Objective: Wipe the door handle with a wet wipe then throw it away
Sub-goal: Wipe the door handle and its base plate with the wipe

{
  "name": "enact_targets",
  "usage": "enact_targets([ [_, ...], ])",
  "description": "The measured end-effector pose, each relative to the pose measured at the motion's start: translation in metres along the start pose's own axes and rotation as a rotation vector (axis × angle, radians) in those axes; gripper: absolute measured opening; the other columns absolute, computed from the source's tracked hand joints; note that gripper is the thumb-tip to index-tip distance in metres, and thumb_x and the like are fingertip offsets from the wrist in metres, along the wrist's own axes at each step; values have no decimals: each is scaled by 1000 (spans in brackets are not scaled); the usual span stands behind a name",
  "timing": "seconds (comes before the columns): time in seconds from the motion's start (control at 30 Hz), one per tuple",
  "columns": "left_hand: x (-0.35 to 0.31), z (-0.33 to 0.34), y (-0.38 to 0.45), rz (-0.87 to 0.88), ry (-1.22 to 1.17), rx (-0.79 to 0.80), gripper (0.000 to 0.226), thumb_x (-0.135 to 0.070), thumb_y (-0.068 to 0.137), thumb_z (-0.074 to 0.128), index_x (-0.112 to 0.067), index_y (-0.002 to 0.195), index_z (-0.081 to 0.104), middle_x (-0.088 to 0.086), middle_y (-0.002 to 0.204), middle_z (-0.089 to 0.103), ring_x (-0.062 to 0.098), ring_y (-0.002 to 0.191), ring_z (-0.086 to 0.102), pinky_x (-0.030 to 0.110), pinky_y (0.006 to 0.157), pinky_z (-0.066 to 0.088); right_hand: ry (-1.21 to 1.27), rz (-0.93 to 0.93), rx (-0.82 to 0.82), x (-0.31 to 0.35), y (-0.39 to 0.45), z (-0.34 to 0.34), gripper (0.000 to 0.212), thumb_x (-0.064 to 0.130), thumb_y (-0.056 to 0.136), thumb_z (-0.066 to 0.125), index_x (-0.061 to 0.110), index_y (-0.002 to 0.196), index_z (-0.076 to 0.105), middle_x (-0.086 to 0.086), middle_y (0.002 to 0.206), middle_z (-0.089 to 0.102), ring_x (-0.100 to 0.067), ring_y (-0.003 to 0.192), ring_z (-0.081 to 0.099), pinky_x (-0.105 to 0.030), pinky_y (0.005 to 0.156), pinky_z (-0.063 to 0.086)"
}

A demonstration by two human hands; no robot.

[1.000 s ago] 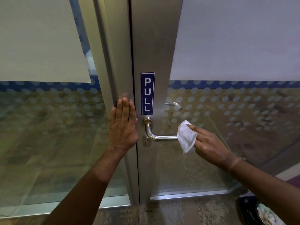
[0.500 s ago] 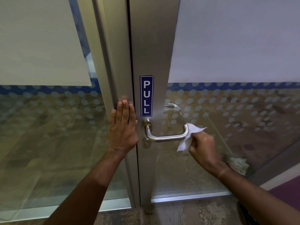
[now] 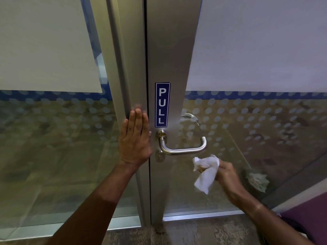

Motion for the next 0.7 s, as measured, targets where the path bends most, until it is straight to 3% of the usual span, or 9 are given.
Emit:
enact_targets([
  [0.1, 0, 0, 0, 0, 4, 3, 66, -20, 99, 26, -6, 153, -10, 9, 162, -21, 22, 151, -14, 37, 124, -6, -13, 132, 19, -8, 2, 1, 25, -8, 94, 39, -21, 99, 60, -39, 110, 59, -43, 97, 59, -44, 85, 45],
  [0.23, 1, 1, 0, 5, 5, -6, 65, -21, 100, 24, -6, 153, -10, 9, 162, -21, 22, 151, -13, 37, 124, -6, -480, -14, 59, 0, -2, 9, 14, 5, 88, 67, 3, 79, 76, -7, 96, 71, -22, 86, 68, -44, 78, 55],
  [0.33, 1, 1, 0, 7, 11, -12, 67, -20, 99, 27, -6, 153, -10, 10, 162, -21, 22, 151, -13, 37, 123, -7, -372, -47, 15, 2, -5, 20, 11, 4, 85, 71, 13, 84, 77, -8, 80, 76, -29, 78, 71, -48, 71, 57],
  [0.43, 1, 1, 0, 8, 5, -6, 66, -20, 99, 25, -6, 153, -11, 10, 162, -22, 22, 151, -14, 37, 123, -7, -240, -47, -60, -2, -1, 34, 19, -2, 87, 67, 16, 91, 70, -5, 84, 75, -27, 82, 71, -47, 73, 57],
  [0.5, 1, 1, 0, 8, 4, -5, 66, -21, 100, 25, -6, 153, -11, 9, 162, -22, 22, 151, -14, 37, 123, -7, -207, -45, -89, -2, -1, 47, 22, -3, 88, 63, 17, 89, 71, -1, 84, 74, -16, 79, 70, -35, 69, 57],
  [0.57, 1, 0, 0, 7, 3, -1, 66, -21, 99, 25, -6, 153, -11, 9, 162, -22, 22, 151, -14, 37, 123, -7, -239, -102, -102, 3, -4, 60, 30, -9, 84, 63, 18, 77, 75, 4, 79, 70, -9, 72, 66, -20, 61, 49],
  [0.63, 1, 0, 0, 6, 2, 4, 65, -22, 100, 23, -7, 153, -12, 9, 162, -22, 21, 151, -15, 37, 123, -7, -248, -156, -93, 11, -12, 71, 28, -2, 83, 68, 22, 72, 79, 7, 84, 70, -10, 76, 65, -19, 60, 47],
  [0.7, 2, 0, 0, 11, 3, 12, 65, -23, 101, 23, -7, 153, -12, 9, 161, -23, 21, 151, -15, 37, 123, -7, -216, -203, -27, 21, -22, 79, 21, 12, 82, 66, 27, 80, 81, 8, 96, 69, -10, 89, 66, -25, 68, 52],
])
Point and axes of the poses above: each hand's wrist, its own y-axis towards the middle knuckle, its own z-axis out of the palm, x = y × z, the point moved 5 cm from there along y, towards the middle knuckle
